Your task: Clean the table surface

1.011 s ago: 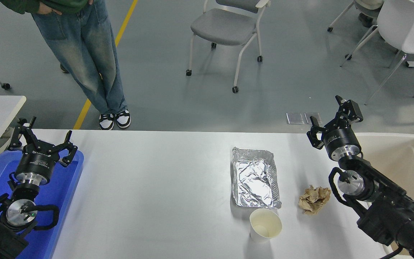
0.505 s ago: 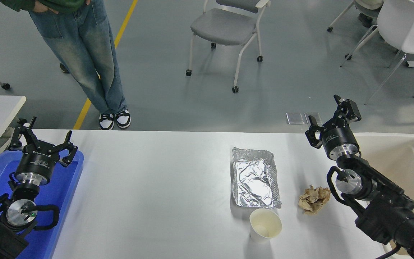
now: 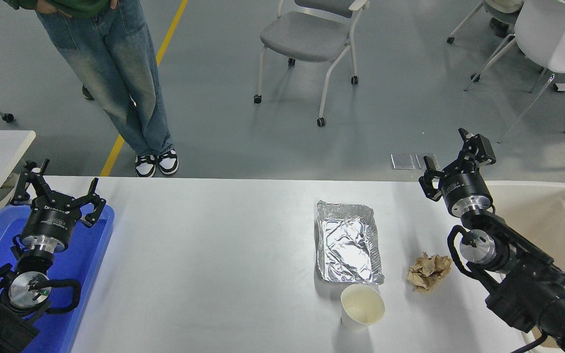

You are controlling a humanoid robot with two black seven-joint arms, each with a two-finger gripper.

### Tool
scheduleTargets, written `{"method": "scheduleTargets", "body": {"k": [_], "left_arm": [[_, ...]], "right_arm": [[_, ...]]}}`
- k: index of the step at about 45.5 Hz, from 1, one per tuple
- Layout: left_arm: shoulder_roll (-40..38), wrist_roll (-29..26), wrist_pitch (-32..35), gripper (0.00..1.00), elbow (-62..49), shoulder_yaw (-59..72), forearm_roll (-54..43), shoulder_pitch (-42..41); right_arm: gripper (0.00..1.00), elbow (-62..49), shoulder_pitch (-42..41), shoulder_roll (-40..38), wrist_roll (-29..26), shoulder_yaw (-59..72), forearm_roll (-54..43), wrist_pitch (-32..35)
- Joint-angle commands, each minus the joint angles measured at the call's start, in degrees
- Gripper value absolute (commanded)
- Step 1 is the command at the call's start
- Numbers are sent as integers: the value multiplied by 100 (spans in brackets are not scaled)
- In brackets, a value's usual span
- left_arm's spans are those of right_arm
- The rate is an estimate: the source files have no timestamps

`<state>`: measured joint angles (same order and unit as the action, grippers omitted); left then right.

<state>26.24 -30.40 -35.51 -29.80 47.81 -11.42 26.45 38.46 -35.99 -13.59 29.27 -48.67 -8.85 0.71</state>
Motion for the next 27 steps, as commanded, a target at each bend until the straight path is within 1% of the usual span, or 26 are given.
{"method": "scheduleTargets", "body": {"k": [1, 27], "left_arm": [[4, 7, 0, 100, 0, 0, 8, 1], [4, -1, 0, 100, 0, 0, 8, 1]], "right_arm": [[99, 30, 57, -276, 0, 77, 6, 26], [99, -23, 40, -276, -18, 103, 6, 88]]}}
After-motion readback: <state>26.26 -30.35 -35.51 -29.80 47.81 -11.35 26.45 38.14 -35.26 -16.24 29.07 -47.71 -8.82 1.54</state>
